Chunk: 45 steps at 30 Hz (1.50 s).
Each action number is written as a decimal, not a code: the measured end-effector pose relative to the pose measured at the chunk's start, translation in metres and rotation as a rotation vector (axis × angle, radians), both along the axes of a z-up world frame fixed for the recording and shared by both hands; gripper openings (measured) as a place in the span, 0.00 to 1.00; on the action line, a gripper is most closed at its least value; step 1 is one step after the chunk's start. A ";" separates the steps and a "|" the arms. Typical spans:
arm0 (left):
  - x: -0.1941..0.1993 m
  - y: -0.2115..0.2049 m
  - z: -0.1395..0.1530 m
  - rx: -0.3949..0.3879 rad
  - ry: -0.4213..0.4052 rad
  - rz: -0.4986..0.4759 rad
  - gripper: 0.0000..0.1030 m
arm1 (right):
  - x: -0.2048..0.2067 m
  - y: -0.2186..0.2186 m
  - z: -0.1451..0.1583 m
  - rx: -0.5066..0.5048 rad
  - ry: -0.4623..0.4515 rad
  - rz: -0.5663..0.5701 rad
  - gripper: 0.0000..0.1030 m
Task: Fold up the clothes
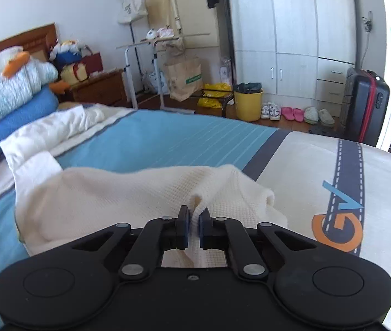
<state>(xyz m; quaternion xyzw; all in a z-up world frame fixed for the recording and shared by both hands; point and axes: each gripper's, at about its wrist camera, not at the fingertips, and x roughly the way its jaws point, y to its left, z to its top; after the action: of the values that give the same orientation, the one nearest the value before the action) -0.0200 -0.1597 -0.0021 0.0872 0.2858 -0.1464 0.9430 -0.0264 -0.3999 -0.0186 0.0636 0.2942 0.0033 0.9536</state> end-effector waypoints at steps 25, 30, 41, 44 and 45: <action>-0.003 -0.014 -0.039 -0.244 0.120 -0.527 0.06 | -0.088 -0.010 0.008 0.252 0.064 -0.168 0.04; -0.035 -0.005 -0.034 -0.368 0.129 -0.619 0.06 | -0.082 -0.011 0.005 0.239 0.075 -0.221 0.11; -0.091 -0.052 -0.064 -0.323 0.262 -0.922 0.06 | -0.096 -0.018 0.018 0.407 -0.103 -0.202 0.65; -0.105 -0.068 -0.078 -0.228 0.298 -0.953 0.06 | -0.090 -0.014 0.012 0.630 -0.094 -0.077 0.89; -0.100 -0.069 -0.084 -0.230 0.328 -0.940 0.06 | -0.083 -0.007 0.010 0.636 -0.064 -0.035 0.89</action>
<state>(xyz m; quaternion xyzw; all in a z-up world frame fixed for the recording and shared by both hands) -0.1199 -0.2290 -0.0860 0.0778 0.3420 -0.5970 0.7215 -0.1090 -0.4069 -0.0085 0.3634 0.2472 0.0805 0.8946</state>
